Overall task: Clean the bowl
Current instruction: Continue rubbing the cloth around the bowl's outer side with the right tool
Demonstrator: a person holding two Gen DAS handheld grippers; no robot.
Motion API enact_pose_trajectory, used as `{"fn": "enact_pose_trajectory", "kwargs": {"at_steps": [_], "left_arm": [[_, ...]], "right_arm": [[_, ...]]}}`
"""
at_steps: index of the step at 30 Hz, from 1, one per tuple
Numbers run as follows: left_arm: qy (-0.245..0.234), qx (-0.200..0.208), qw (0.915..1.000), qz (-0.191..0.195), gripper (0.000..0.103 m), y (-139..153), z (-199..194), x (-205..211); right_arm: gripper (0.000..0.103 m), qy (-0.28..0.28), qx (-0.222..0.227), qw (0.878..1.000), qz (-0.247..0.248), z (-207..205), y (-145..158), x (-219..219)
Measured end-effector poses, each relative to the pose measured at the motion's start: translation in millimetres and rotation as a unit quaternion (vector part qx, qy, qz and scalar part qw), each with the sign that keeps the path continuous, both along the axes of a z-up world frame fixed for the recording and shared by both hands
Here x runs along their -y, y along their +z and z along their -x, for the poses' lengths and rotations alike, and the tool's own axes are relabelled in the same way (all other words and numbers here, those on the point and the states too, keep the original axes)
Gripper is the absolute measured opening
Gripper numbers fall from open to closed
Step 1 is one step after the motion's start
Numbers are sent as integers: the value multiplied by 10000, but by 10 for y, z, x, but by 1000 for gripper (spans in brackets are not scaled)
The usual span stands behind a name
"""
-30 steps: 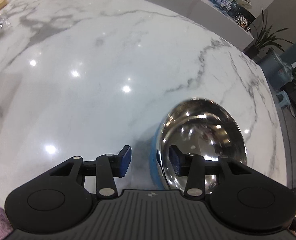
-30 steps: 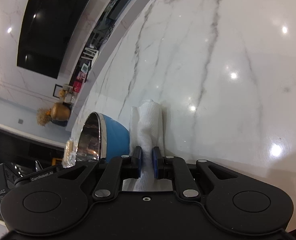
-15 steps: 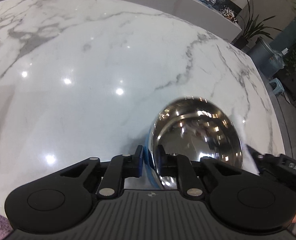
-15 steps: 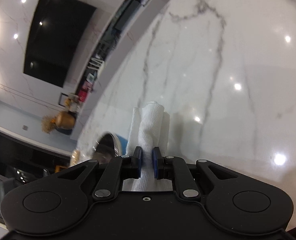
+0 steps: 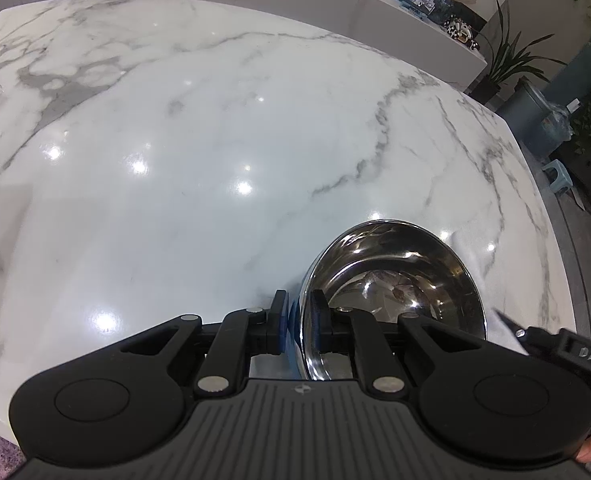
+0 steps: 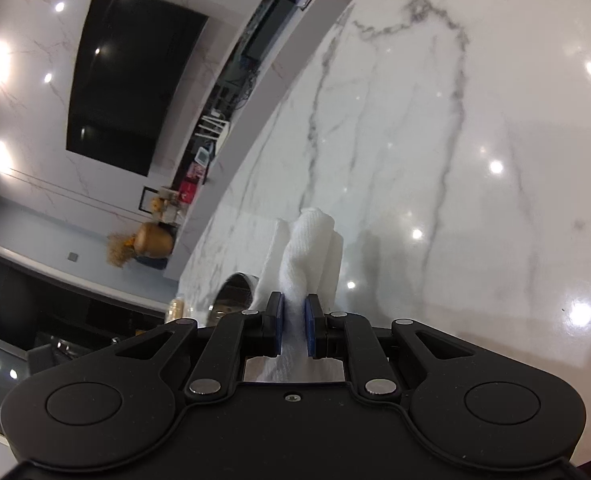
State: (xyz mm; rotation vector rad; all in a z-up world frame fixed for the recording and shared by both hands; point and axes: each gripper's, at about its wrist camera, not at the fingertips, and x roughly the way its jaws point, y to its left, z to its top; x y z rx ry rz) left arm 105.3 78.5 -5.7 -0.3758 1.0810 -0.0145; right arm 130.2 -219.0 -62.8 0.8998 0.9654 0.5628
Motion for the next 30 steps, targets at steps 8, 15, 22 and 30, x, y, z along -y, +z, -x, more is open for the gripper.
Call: {"fn": "enact_pose_trajectory", "kwargs": {"at_steps": [8, 15, 22, 30], "left_arm": [[100, -55, 9999, 118, 11, -25, 12, -36], [348, -197, 9986, 342, 35, -53, 128, -99], [205, -309, 9976, 585, 33, -59, 230, -51], [77, -249, 9985, 480, 16, -60, 117, -14]], "right_arm": [[11, 56, -308, 9991, 283, 14, -215, -130], [11, 80, -285, 9991, 315, 15, -193, -141], [11, -58, -93, 9997, 196, 2, -76, -40], [11, -126, 357, 9993, -81, -22, 210, 108]]}}
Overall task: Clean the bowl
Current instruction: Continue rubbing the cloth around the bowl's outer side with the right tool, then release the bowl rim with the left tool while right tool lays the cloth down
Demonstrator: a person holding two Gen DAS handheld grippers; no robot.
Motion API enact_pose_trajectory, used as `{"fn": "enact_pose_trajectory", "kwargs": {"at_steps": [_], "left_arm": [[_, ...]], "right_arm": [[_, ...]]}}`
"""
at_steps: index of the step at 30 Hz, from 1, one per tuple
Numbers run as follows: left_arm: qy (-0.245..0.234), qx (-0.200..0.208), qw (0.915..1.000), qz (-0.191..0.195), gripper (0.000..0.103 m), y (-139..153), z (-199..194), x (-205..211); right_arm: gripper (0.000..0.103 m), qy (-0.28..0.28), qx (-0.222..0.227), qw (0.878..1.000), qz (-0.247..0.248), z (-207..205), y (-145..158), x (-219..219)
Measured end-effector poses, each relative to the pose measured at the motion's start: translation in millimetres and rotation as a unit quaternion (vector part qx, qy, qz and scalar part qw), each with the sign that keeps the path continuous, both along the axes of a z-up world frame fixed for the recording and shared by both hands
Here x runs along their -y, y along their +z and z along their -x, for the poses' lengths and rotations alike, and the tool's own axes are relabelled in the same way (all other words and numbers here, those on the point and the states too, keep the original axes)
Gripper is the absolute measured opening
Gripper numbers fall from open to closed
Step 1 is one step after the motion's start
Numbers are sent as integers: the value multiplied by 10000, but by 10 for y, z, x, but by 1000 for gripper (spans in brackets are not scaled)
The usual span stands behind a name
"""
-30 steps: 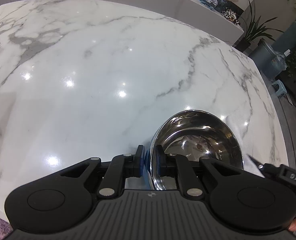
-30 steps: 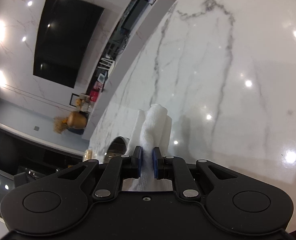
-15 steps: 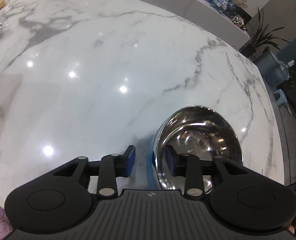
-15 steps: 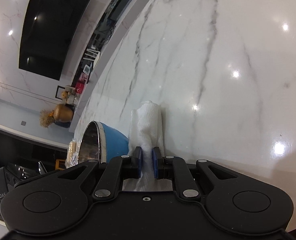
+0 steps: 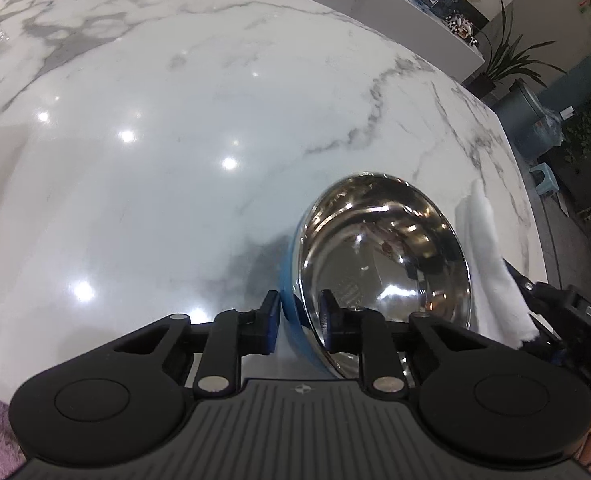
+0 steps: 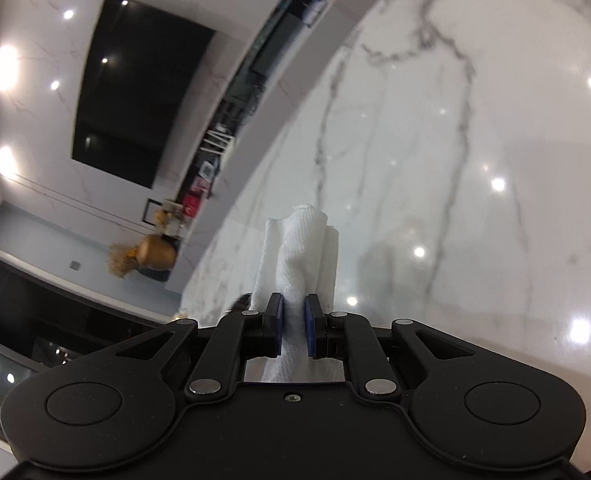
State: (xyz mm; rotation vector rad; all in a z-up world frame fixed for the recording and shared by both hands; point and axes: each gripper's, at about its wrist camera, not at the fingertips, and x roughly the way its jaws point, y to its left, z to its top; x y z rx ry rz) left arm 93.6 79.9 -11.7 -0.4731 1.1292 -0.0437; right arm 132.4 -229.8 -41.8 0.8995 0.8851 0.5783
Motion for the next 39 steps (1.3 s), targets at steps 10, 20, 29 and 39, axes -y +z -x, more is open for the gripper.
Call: {"fn": "enact_pose_trajectory", "kwargs": {"at_steps": [10, 20, 29, 39], "left_arm": [[9, 44, 9996, -274, 14, 18, -191, 80], [99, 108, 9989, -449, 14, 26, -314, 35], [15, 234, 9980, -585, 17, 61, -313, 38], [-54, 600, 9942, -888, 43, 291, -189, 73]], "right_arm": [[11, -34, -192, 9998, 8, 23, -174, 15], [11, 26, -415, 9986, 322, -78, -350, -184], [11, 185, -216, 9966, 770, -87, -287, -278], [11, 439, 870, 9552, 2793, 8, 230, -395]]}}
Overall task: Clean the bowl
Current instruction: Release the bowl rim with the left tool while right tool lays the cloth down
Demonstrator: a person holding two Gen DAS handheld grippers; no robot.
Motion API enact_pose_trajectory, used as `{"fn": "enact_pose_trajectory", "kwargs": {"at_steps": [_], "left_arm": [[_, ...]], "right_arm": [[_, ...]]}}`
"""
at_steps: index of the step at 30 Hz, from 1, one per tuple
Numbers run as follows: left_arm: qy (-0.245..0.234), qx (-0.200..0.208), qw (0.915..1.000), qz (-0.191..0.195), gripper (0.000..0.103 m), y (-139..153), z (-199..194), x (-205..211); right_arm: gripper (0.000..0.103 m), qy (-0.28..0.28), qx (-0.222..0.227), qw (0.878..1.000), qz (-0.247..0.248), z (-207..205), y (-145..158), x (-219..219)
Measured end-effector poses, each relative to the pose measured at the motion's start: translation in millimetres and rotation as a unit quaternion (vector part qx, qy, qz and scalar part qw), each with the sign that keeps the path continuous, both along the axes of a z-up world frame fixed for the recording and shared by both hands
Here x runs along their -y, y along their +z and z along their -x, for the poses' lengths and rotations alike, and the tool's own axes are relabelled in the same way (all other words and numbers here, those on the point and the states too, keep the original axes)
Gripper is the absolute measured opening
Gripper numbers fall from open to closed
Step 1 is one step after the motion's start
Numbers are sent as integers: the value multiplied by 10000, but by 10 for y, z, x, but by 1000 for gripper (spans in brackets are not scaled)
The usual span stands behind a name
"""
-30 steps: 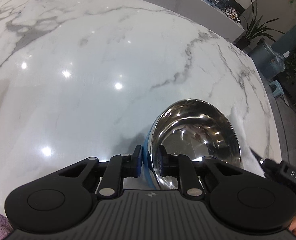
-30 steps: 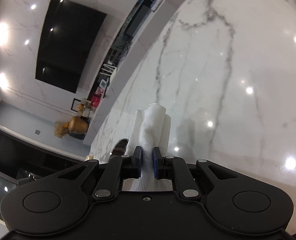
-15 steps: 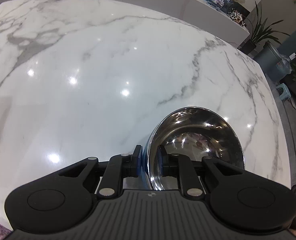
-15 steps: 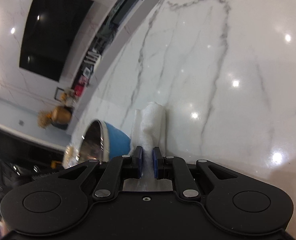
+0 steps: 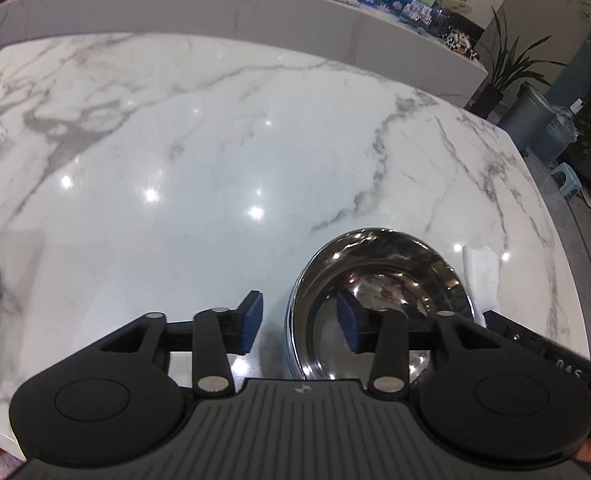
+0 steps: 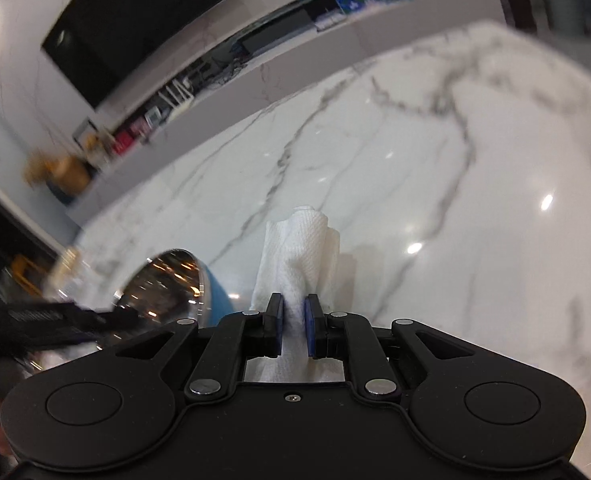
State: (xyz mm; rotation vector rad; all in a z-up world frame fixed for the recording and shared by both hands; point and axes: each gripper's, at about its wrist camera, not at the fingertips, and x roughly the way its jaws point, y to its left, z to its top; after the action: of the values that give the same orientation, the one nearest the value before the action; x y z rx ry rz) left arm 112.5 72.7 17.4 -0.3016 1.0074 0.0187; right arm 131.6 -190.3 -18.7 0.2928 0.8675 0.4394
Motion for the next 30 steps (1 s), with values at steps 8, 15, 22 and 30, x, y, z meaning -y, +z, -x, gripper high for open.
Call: {"fn": "enact_pose_trajectory", "kwargs": {"at_steps": [8, 15, 22, 30], "left_arm": [[-11, 88, 9998, 149, 59, 37, 104, -69], [18, 241, 9994, 261, 71, 56, 205, -118], [-39, 503, 9987, 56, 75, 167, 285, -96], [-232, 875, 9956, -222, 83, 288, 430, 44]], "right_arm": [[11, 225, 92, 9955, 920, 34, -130, -177], [12, 323, 62, 9924, 1183, 91, -157, -245], [48, 99, 235, 9919, 1242, 138, 47, -193], [79, 3, 473, 9916, 1201, 324, 426, -198]]}}
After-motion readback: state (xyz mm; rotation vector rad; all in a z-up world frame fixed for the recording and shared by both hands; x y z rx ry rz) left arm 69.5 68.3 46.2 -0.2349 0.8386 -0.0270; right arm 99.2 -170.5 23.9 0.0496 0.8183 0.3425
